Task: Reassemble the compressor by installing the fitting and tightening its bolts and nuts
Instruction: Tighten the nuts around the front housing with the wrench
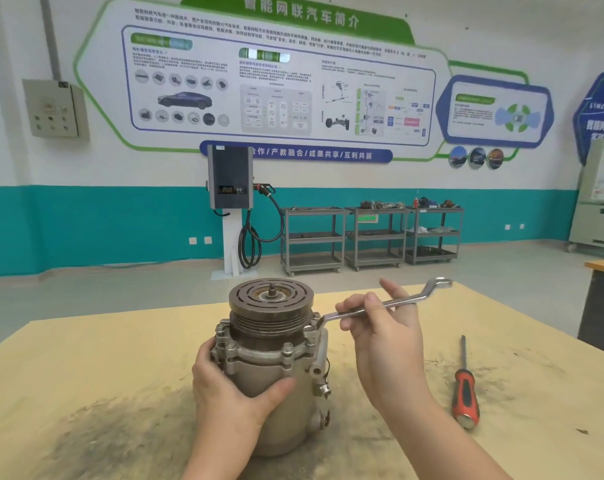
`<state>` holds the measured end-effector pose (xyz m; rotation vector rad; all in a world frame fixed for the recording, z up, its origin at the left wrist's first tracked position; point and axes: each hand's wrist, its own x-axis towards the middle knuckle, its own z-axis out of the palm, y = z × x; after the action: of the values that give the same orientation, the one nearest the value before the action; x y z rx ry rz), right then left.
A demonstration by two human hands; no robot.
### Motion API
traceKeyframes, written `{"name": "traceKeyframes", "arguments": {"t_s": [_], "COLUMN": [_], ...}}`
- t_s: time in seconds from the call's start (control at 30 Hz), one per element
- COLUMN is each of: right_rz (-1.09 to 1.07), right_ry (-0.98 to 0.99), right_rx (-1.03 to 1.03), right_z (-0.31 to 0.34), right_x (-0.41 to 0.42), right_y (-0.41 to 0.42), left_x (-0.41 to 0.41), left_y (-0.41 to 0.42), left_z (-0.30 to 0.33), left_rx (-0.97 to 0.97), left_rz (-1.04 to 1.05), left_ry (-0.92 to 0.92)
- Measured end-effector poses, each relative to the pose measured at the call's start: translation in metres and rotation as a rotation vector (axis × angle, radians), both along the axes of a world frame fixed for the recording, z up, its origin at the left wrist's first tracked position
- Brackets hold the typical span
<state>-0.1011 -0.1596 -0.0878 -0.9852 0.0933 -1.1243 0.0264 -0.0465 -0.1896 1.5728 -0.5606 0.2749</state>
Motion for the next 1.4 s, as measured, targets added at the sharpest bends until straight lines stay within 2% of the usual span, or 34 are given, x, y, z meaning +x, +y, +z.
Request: {"name": "traceKeyframes", "arguments": {"t_s": [0.07, 0.13, 0.3, 0.4, 0.5, 0.6, 0.7, 0.8, 0.87, 0.93, 1.03, 1.13, 1.27, 1.4], "right_rz": [0.112, 0.199, 0.484, 0.475, 0.360, 0.179, -0.130, -0.407, -0.503, -0.548, -0.621, -0.529, -0.345, 0.023], "right_ry": [-0.016, -0.010, 0.085, 0.092, -0.069, -0.200, -0.229, -0.143, -0.098, -0.029, 0.103, 0.036, -0.108, -0.166], "right_rx": [0.154, 0.219, 0.226, 0.193, 0.128, -0.147, -0.669, -1.156, -1.273, -1.289, -1.254, -1.130, -0.608, 0.059], "right_z": [0.001, -0.001, 0.004, 0.000, -0.019, -0.043, -0.056, -0.056, -0.051, -0.048, -0.043, -0.030, -0.007, -0.001], "right_x": [0.004, 0.011, 0.024, 0.027, 0.013, -0.004, -0.009, -0.003, 0.006, 0.018, 0.028, 0.018, 0.000, 0.004], "right_y": [-0.011, -0.021, -0.039, -0.040, -0.034, -0.020, -0.002, 0.011, 0.023, 0.039, 0.059, 0.058, 0.035, 0.004], "left_x": [0.005, 0.010, 0.006, 0.005, 0.002, -0.001, -0.007, -0.011, -0.013, -0.014, -0.017, -0.018, -0.012, -0.008], "left_y": [-0.003, -0.005, -0.004, -0.005, -0.004, -0.002, 0.002, 0.002, 0.000, 0.000, 0.005, 0.010, 0.006, 0.005], "left_z": [0.000, -0.003, -0.001, 0.001, 0.005, 0.004, 0.007, 0.011, 0.014, 0.016, 0.013, 0.013, 0.014, 0.010], "left_rx": [0.011, 0.027, -0.041, -0.031, -0.082, -0.067, -0.070, -0.077, -0.084, -0.135, -0.071, 0.001, 0.093, 0.095], "left_rz": [0.013, 0.024, -0.022, -0.019, -0.037, -0.035, -0.042, -0.025, -0.043, -0.054, -0.046, -0.099, -0.051, -0.022], "left_ry": [0.008, 0.007, 0.016, -0.008, 0.008, 0.014, -0.001, -0.022, -0.018, 0.010, 0.005, 0.035, 0.055, 0.062]}}
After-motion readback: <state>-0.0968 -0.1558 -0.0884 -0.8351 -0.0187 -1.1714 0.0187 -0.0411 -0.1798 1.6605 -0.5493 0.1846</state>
